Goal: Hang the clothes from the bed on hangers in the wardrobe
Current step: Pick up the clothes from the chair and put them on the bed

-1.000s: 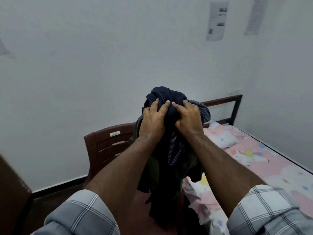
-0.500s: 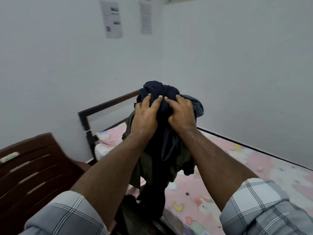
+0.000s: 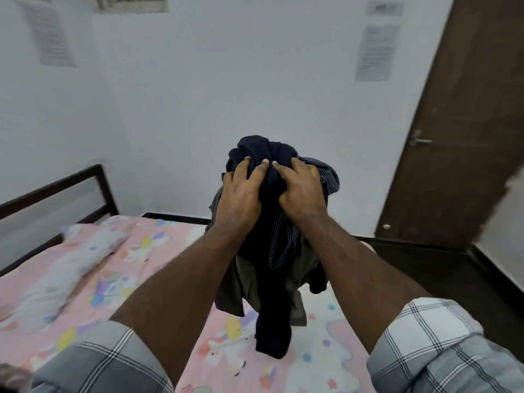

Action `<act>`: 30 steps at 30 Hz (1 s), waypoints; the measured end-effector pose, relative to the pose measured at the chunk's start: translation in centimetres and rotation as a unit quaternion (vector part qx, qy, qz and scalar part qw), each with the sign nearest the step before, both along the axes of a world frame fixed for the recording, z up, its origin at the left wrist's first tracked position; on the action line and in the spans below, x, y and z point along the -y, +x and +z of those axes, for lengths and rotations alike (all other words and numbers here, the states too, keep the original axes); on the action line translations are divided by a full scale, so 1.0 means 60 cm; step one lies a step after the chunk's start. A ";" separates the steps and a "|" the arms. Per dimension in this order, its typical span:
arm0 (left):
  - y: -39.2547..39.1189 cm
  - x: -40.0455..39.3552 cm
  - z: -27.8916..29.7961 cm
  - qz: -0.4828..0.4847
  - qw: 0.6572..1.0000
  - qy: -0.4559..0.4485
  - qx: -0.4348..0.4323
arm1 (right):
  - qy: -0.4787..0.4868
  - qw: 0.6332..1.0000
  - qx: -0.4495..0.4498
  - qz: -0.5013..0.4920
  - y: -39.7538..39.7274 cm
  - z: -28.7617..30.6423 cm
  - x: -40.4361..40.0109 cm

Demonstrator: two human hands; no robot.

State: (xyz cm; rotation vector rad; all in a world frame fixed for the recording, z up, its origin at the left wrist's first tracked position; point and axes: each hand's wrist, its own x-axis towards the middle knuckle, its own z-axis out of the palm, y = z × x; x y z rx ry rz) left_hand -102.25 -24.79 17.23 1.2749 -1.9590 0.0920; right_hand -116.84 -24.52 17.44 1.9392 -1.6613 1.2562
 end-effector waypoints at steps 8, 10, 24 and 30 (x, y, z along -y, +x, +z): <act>-0.235 0.053 -0.006 -0.116 0.993 0.011 0.009 | -0.004 0.993 -0.016 -0.120 -0.231 -0.013 0.000; -0.278 0.077 -0.013 -0.136 0.990 0.015 0.014 | 0.005 0.990 -0.014 -0.142 -0.272 -0.018 0.012; -0.467 0.218 -0.137 -0.199 0.975 0.081 0.061 | 0.073 0.979 0.000 -0.191 -0.456 -0.155 0.123; -0.519 0.251 -0.306 -0.181 0.957 0.189 0.123 | 0.225 0.960 0.035 -0.162 -0.522 -0.331 0.155</act>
